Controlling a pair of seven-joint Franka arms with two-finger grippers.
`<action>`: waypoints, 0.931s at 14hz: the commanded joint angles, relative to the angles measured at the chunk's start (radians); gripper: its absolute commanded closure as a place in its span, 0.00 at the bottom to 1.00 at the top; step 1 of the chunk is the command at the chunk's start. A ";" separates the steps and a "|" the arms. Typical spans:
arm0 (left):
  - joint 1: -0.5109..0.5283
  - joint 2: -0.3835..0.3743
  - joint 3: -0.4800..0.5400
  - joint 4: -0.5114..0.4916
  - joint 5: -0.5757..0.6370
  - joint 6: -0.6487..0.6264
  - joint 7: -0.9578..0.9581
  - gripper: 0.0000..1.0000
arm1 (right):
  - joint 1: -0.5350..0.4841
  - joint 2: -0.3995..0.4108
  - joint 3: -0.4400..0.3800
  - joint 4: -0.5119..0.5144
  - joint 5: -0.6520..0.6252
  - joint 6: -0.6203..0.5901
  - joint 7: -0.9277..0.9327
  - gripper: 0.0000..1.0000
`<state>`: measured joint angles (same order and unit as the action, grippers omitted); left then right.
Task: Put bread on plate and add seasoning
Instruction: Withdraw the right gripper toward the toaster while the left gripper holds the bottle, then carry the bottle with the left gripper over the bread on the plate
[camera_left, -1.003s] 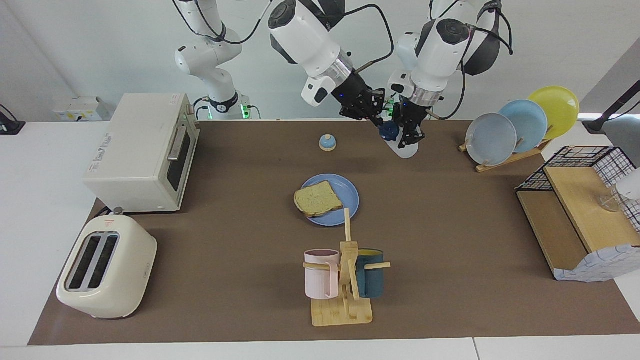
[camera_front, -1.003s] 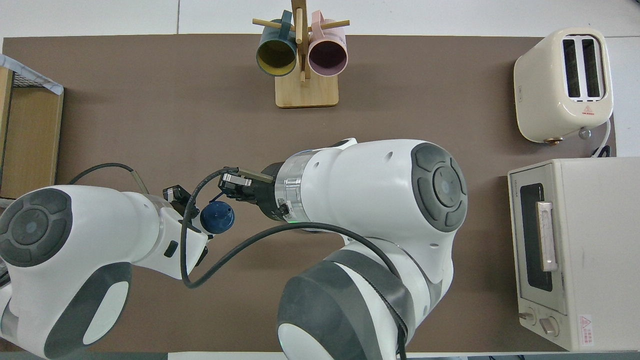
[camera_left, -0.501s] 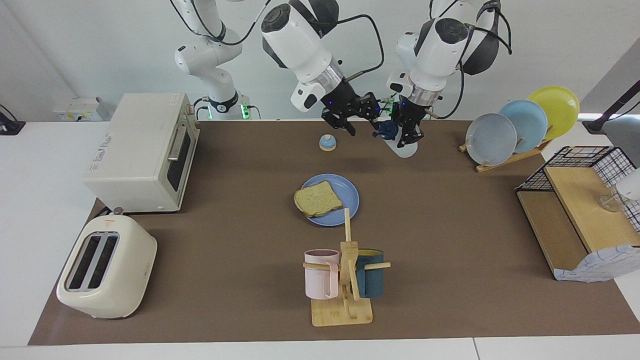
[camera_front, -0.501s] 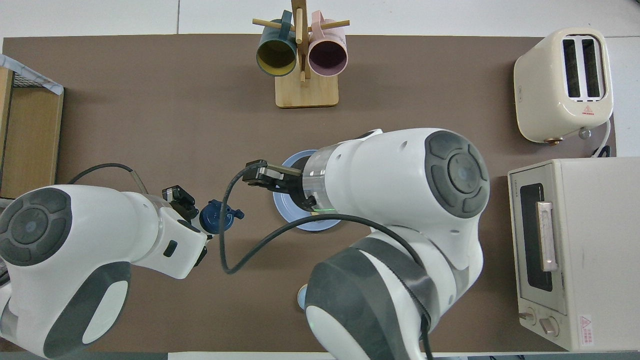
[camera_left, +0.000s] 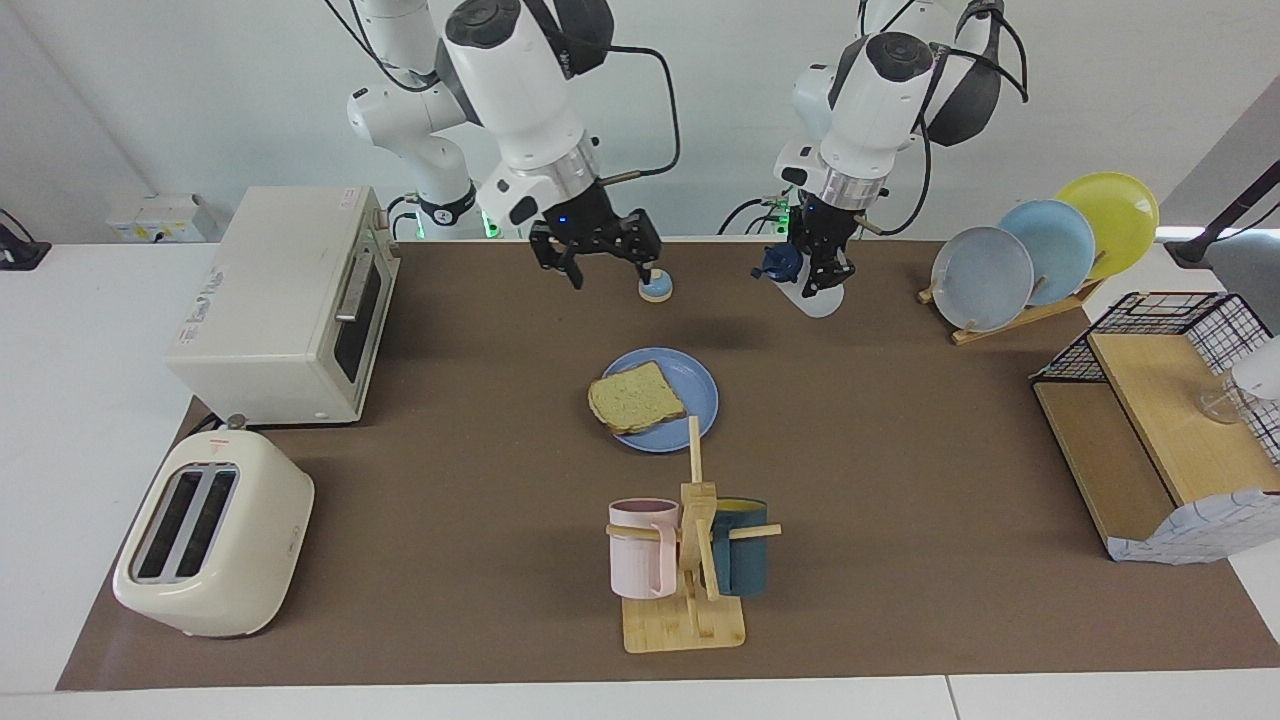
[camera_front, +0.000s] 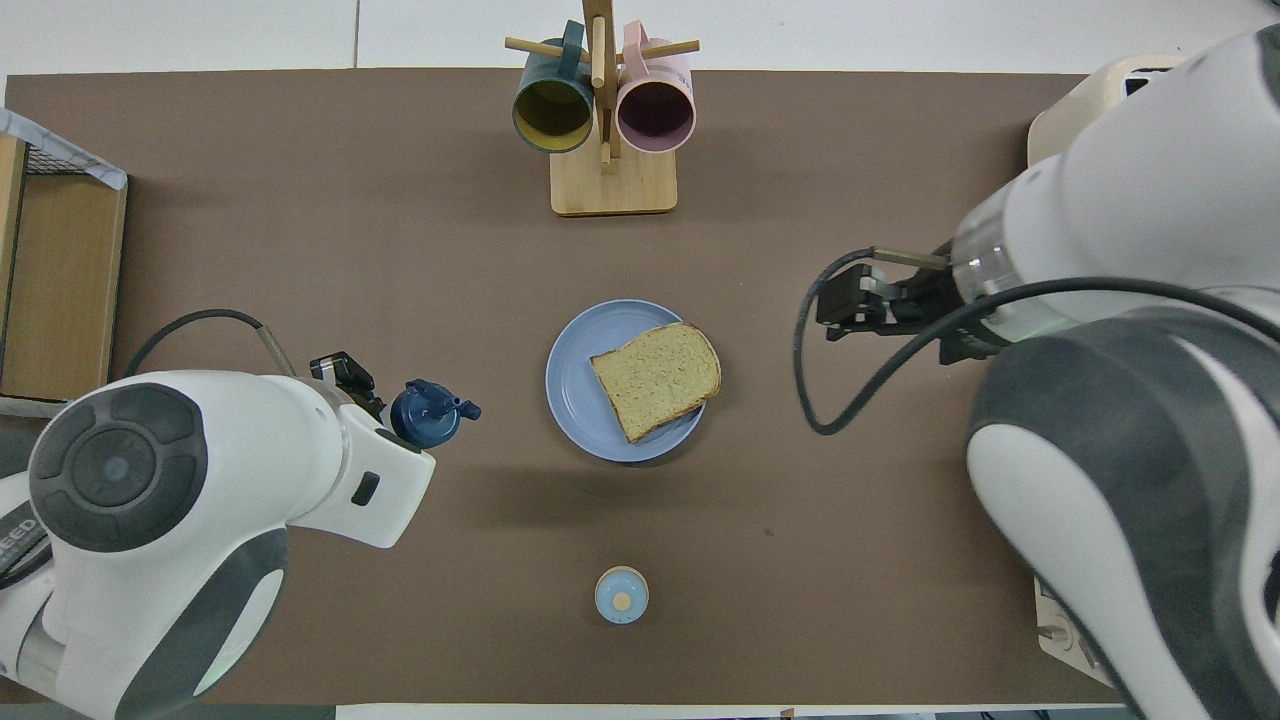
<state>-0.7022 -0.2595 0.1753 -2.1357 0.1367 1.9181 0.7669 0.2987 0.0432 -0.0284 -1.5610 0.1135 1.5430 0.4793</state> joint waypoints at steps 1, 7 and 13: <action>-0.011 0.104 -0.023 0.141 0.095 -0.099 -0.040 1.00 | -0.138 0.004 0.016 0.059 -0.064 -0.106 -0.161 0.00; -0.080 0.399 -0.100 0.419 0.265 -0.299 -0.181 1.00 | -0.190 -0.037 0.008 -0.027 -0.104 -0.086 -0.367 0.00; -0.192 0.728 -0.092 0.670 0.437 -0.488 -0.255 1.00 | -0.237 -0.039 0.004 -0.036 -0.109 -0.076 -0.467 0.00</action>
<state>-0.8648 0.3298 0.0657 -1.6244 0.5282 1.5297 0.5237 0.0772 0.0318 -0.0347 -1.5606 0.0162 1.4562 0.0378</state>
